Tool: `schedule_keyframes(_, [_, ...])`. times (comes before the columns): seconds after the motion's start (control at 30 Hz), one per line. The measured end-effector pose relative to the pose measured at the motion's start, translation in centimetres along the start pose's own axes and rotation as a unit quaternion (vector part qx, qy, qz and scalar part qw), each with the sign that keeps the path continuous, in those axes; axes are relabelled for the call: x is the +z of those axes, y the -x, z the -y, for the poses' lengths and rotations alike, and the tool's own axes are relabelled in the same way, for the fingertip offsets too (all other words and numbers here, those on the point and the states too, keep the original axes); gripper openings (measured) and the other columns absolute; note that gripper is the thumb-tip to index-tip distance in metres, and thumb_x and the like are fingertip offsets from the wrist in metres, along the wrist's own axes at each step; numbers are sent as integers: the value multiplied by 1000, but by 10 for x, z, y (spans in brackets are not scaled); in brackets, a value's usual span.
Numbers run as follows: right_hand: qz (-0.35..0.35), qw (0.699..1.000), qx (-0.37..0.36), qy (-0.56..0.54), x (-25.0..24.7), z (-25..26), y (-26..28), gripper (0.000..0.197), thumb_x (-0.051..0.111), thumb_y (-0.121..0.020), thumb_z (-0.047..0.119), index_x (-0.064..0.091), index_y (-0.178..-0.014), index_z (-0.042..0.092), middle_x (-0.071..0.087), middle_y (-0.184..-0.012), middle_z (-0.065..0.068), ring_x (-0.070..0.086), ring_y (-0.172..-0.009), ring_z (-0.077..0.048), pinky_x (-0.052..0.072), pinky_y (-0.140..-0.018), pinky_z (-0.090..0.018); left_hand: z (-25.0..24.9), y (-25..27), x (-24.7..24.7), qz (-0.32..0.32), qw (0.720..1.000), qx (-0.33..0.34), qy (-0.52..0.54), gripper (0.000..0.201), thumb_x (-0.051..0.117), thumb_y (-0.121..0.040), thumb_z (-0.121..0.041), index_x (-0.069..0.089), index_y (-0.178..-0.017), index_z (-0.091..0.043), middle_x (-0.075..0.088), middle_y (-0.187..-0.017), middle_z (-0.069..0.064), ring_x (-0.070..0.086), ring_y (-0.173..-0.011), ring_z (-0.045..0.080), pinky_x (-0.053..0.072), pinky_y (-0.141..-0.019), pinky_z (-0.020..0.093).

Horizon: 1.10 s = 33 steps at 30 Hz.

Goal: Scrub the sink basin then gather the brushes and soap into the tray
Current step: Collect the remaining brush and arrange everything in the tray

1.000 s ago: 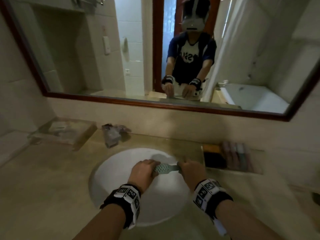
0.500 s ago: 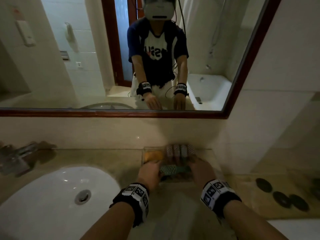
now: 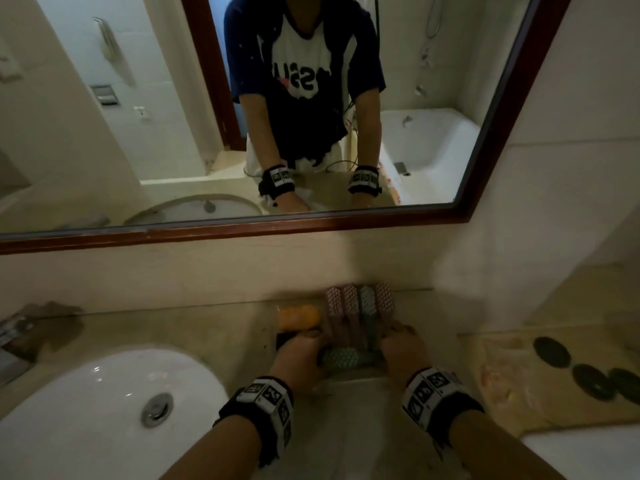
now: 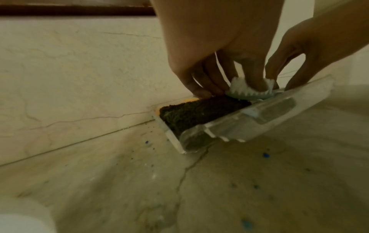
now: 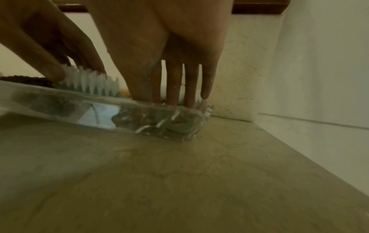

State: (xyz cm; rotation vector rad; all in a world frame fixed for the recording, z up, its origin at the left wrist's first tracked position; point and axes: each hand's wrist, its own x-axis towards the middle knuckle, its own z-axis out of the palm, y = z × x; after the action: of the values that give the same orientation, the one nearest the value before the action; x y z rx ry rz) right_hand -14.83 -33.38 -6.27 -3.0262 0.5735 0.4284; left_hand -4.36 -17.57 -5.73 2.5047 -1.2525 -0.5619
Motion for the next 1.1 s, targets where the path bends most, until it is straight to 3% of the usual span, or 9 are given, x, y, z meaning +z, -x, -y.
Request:
schedule_keyframes(0.1, [-10, 1000, -5, 11, 1, -2, -4, 28, 52, -92, 19, 67, -114, 9, 59, -131, -12, 46, -128, -29, 35, -107, -40, 5, -1, -6, -38, 999, -2, 37, 32, 54, -92, -36, 63, -115, -16, 65, -117, 5, 61, -105, 22, 49, -88, 31])
schedule_keyframes(0.23, [41, 999, -22, 10, 1, -7, -6, 34, 48, -96, 25, 59, -125, 12, 53, -135, -10, 40, -131, -28, 28, -111, -38, 31, -9, -14, -103, 994, -24, -14, 32, 48, -92, -20, 61, -122, -18, 57, -130, 6, 51, -122, 26, 43, -102, 34])
schedule_keyframes(0.37, [16, 997, -62, -38, 4, -13, -4, 40, 46, -97, 33, 52, -134, 21, 50, -141, -7, 42, -131, -26, 29, -112, -35, 50, -26, -29, -70, 986, -114, -104, 40, 47, -94, -17, 46, -133, -26, 43, -142, -1, 39, -132, 20, 36, -104, 32])
schedule_keyframes(0.6, [42, 992, -111, -38, 8, -4, -13, 38, 45, -98, 23, 51, -135, 26, 53, -136, -9, 53, -122, -29, 44, -103, -37, 52, -45, -21, -70, 981, -106, -149, 37, 44, -95, -19, 49, -131, -25, 48, -137, 1, 42, -128, 23, 36, -103, 34])
schedule_keyframes(0.83, [44, 991, -123, -26, -1, 1, -10, 36, 46, -98, 26, 54, -133, 24, 51, -139, -7, 51, -124, -26, 43, -103, -34, 55, -45, -18, -97, 982, -94, -134, 33, 49, -92, -23, 56, -124, -21, 53, -130, 4, 45, -123, 27, 38, -98, 37])
schedule_keyframes(0.9, [-53, 989, -138, -28, -8, 1, -10, 28, 58, -87, 27, 70, -111, 22, 67, -116, -8, 66, -102, -28, 55, -85, -32, 54, -39, -17, -110, 987, -60, -96, 38, 51, -89, -36, 57, -124, -22, 53, -131, 3, 47, -123, 27, 37, -99, 37])
schedule_keyframes(0.97, [-126, 987, -84, -52, -16, -9, -7, 19, 63, -70, 22, 75, -82, 17, 73, -86, -8, 71, -72, -31, 57, -59, -31, 55, -23, -15, -100, 993, 4, -57, 62, 42, -77, -66, 57, -125, -29, 53, -133, -3, 48, -125, 23, 38, -101, 35])
schedule_keyframes(1.03, [-139, 982, 1, -126, -24, -17, -5, 30, 58, -80, 15, 68, -108, 9, 67, -106, -14, 67, -91, -36, 56, -73, -38, 60, -2, -9, -67, 993, 81, -61, 82, 35, -65, -84, 50, -129, -36, 50, -138, -6, 46, -128, 20, 35, -106, 35])
schedule_keyframes(1.1, [-57, 984, 86, -143, -21, -29, -6, 49, 52, -92, 20, 41, -140, 14, 50, -132, -14, 55, -116, -33, 48, -93, -37, 66, 13, -2, -40, 988, 113, -102, 80, 43, -66, -82, 42, -134, -40, 45, -144, -7, 44, -131, 19, 30, -110, 37])
